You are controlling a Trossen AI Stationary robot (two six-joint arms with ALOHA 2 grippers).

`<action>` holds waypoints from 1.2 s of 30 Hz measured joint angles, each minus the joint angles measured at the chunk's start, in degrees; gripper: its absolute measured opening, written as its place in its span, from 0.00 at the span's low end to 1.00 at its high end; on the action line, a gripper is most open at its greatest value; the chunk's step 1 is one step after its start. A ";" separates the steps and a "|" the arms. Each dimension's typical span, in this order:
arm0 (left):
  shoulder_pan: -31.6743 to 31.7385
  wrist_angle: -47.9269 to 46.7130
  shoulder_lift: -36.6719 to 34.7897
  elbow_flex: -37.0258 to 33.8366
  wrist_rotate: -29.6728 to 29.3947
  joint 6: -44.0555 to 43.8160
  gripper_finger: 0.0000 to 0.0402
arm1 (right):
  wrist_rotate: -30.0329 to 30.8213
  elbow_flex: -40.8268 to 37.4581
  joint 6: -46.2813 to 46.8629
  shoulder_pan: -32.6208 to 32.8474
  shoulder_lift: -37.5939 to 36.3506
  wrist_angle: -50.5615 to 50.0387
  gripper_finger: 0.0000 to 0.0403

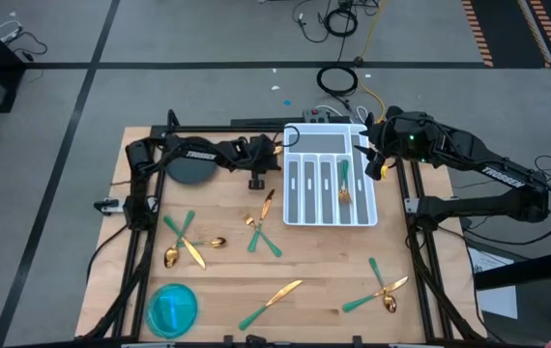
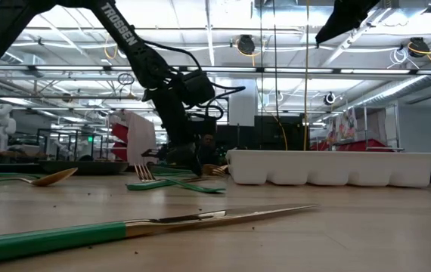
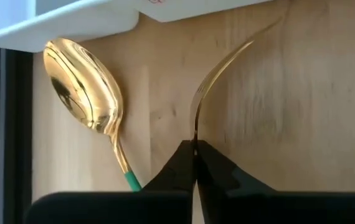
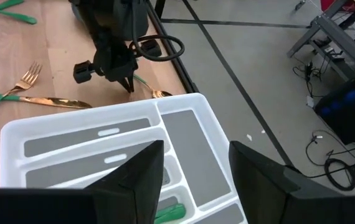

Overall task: Sort silverware
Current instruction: Put the top green fork into the silverware tray

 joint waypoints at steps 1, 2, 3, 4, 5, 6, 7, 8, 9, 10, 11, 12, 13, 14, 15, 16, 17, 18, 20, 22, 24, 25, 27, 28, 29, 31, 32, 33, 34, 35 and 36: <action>-0.14 -1.49 -0.32 0.34 0.02 -0.06 0.01 | 0.00 0.00 0.01 0.00 0.00 -0.14 0.44; -0.35 -3.02 -0.55 0.77 0.02 -0.05 0.01 | 0.00 0.00 0.01 -0.01 0.00 -0.26 0.44; -0.63 -3.78 -0.59 1.41 0.05 -0.03 0.01 | 0.00 0.00 0.01 -0.02 0.00 -0.29 0.44; -0.81 -4.39 -0.87 2.14 0.11 -0.03 0.01 | 0.00 0.00 0.00 -0.01 0.00 -0.29 0.44; -0.97 -5.74 -1.46 2.61 0.25 -0.22 0.01 | 0.00 0.00 -0.01 0.00 0.00 -0.33 0.44; -1.12 -7.70 -1.86 3.40 0.46 -0.57 0.01 | -0.02 0.00 -0.01 -0.02 0.00 -0.35 0.44; -1.16 -9.26 -2.07 4.73 0.67 -1.23 0.01 | 0.00 0.00 -0.03 -0.02 0.00 -0.35 0.44; -1.14 -10.95 -2.45 5.97 0.99 -1.39 0.01 | 0.00 0.00 -0.05 -0.02 0.00 -0.40 0.44; -1.12 -13.95 -2.98 6.97 1.19 -1.36 0.01 | -0.06 0.00 -0.08 0.00 0.00 -0.50 0.44; -1.13 -17.50 -3.58 7.99 1.33 -1.36 0.01 | -0.01 0.00 -0.07 -0.01 0.00 -0.57 0.44; -1.17 -20.00 -4.10 9.35 1.57 -1.34 0.01 | 0.00 0.00 -0.12 -0.04 0.00 -0.56 0.44; -1.22 -21.56 -4.80 10.63 2.26 -1.15 0.01 | -0.03 0.00 -0.32 -0.09 0.00 -0.58 0.44; -1.23 -23.86 -5.73 11.56 2.78 -0.90 0.01 | -0.18 0.00 -0.52 -0.11 0.00 -0.63 0.44; -1.29 -26.96 -6.67 12.68 3.50 -0.10 0.01 | -0.20 0.00 -0.55 -0.11 0.00 -0.66 0.44; -1.35 -29.52 -7.53 14.13 5.22 1.56 0.01 | -0.20 0.00 -0.88 -0.28 0.00 -0.83 0.44; -1.34 -31.12 -8.42 15.51 7.14 4.01 0.01 | -0.27 0.00 -1.68 -0.34 0.00 -1.22 0.44; -1.34 -33.43 -9.17 17.02 8.74 6.80 0.01 | -0.42 0.00 -2.31 -0.35 0.00 -1.83 0.44; -1.51 -36.19 -9.64 18.69 9.84 9.34 0.01 | -1.17 0.00 -2.78 -0.40 0.00 -2.55 0.44; -1.63 -39.19 -10.11 22.55 11.58 13.70 0.01 | -3.81 0.00 -3.02 -0.68 0.00 -4.03 0.44; -1.67 -42.36 -10.05 26.30 11.86 16.03 0.01 | -8.60 0.00 -1.07 -0.76 0.00 -4.17 0.44; -1.52 -42.70 -9.68 29.61 13.44 16.52 0.01 | -13.76 0.00 0.02 -0.76 0.00 -3.41 0.44; -1.20 -42.14 -9.54 30.99 15.42 15.91 0.01 | -15.56 0.00 0.39 -0.76 0.00 -2.73 0.44; -0.56 -40.57 -9.46 32.84 21.01 13.13 0.01 | -18.03 0.00 1.62 -0.74 0.00 -1.94 0.44; -0.20 -38.23 -9.46 33.51 25.01 11.01 0.01 | -18.36 0.00 2.03 -0.75 0.00 -1.63 0.44; 0.25 -35.28 -9.46 34.04 29.42 8.83 0.01 | -18.38 0.00 2.17 -0.74 -0.03 -1.55 0.44; 0.95 -31.51 -9.46 35.00 35.93 5.61 0.01 | -18.40 0.00 2.11 -0.76 -0.39 -2.39 0.44; 1.06 -30.68 -9.46 35.65 36.62 5.09 0.01 | -18.37 0.00 1.95 -0.76 -0.77 -2.80 0.44; 1.06 -29.77 -9.46 36.14 36.68 5.45 0.01 | -18.19 0.00 1.68 -0.76 -1.11 -3.25 0.44; 0.97 -28.89 -9.46 36.33 36.70 6.64 0.01 | -17.95 0.00 1.37 -0.76 -1.50 -3.75 0.44; 0.72 -28.18 -9.20 36.44 36.70 8.36 0.01 | -17.87 0.00 1.25 -0.76 -1.95 -4.22 0.44; 0.49 -27.75 -8.86 36.70 36.69 10.21 0.01 | -17.85 0.00 1.20 -0.76 -2.42 -4.53 0.44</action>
